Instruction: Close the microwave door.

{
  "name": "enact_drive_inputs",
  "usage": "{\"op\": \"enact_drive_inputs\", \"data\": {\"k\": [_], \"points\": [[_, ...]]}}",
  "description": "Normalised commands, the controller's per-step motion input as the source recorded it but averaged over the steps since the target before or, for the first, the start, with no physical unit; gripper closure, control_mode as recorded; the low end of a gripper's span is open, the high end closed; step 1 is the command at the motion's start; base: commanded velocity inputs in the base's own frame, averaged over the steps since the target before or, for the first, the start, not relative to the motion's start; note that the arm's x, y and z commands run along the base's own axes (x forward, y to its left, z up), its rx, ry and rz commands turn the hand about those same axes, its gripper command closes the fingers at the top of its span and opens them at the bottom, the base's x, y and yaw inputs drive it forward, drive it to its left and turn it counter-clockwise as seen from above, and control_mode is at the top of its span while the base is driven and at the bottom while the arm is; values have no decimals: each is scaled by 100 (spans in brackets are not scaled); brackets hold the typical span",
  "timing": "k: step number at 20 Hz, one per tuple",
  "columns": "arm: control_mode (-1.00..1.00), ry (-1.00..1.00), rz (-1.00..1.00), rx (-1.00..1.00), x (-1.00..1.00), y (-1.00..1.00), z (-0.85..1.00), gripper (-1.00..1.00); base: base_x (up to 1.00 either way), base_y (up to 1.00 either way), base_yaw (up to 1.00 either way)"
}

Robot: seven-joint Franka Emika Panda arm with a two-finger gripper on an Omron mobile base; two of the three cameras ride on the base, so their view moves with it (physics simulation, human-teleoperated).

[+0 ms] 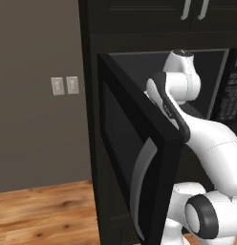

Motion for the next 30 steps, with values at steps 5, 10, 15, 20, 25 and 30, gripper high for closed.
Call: {"op": "enact_drive_inputs", "data": {"k": [5,10,15,20,25,30], "points": [[-100,-3,0,0,-53,-3,0,-100,0,0,0],[-100,-15,0,0,-90,0,0,-100,0,0,0],[-100,-13,0,0,-67,0,0,-100,0,0,0],[-100,-14,0,0,-54,0,0,-100,0,0,0],[-100,-25,2,0,-81,2,0,-100,0,0,0],[-100,-23,8,0,-73,23,6,-100,0,0,0]]}}
